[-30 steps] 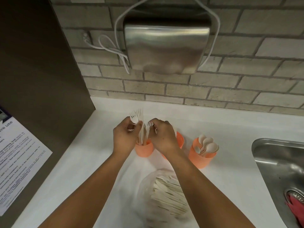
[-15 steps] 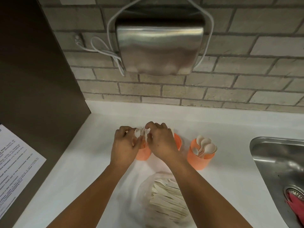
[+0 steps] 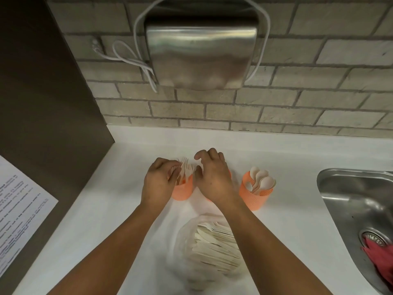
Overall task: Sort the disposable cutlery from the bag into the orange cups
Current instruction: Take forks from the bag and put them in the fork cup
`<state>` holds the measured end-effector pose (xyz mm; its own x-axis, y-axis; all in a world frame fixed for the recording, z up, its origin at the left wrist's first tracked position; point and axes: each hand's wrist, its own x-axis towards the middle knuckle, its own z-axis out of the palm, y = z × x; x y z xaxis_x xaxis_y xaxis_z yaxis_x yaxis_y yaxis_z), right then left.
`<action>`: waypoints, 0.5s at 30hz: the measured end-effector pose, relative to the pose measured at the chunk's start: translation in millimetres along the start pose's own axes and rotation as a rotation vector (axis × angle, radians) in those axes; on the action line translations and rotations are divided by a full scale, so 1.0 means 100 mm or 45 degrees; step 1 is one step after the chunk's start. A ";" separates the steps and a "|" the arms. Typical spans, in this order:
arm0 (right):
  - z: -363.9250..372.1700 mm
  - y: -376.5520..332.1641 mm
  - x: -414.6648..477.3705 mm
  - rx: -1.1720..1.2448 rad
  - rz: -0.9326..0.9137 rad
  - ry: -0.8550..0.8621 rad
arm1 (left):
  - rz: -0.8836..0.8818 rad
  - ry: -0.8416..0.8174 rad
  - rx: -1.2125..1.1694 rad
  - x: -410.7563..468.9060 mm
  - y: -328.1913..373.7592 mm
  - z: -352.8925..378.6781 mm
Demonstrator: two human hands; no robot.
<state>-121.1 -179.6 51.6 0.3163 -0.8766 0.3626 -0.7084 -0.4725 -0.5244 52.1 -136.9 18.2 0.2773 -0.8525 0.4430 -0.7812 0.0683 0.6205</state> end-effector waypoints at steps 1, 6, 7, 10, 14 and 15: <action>-0.01 0.01 -0.01 0.027 0.006 0.019 | -0.011 -0.005 -0.005 0.00 0.01 -0.01; -0.15 0.03 -0.09 0.205 0.038 0.068 | -0.010 0.120 -0.012 -0.04 0.17 -0.07; -0.20 0.03 -0.12 0.268 0.056 0.037 | 0.002 0.149 -0.033 -0.07 0.22 -0.09; -0.36 0.05 -0.25 0.269 0.098 -0.205 | -0.002 0.150 -0.155 -0.20 0.38 -0.18; -0.49 0.11 -0.50 0.162 0.134 -0.765 | -0.026 -0.063 -0.294 -0.43 0.54 -0.28; -0.50 0.14 -0.58 0.109 0.138 -0.909 | -0.022 -0.148 -0.318 -0.49 0.56 -0.28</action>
<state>-181.0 -130.4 61.7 0.6027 -0.7506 -0.2708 -0.7165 -0.3597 -0.5977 10.6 -76.5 49.7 0.2122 -0.9075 0.3625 -0.6107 0.1665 0.7742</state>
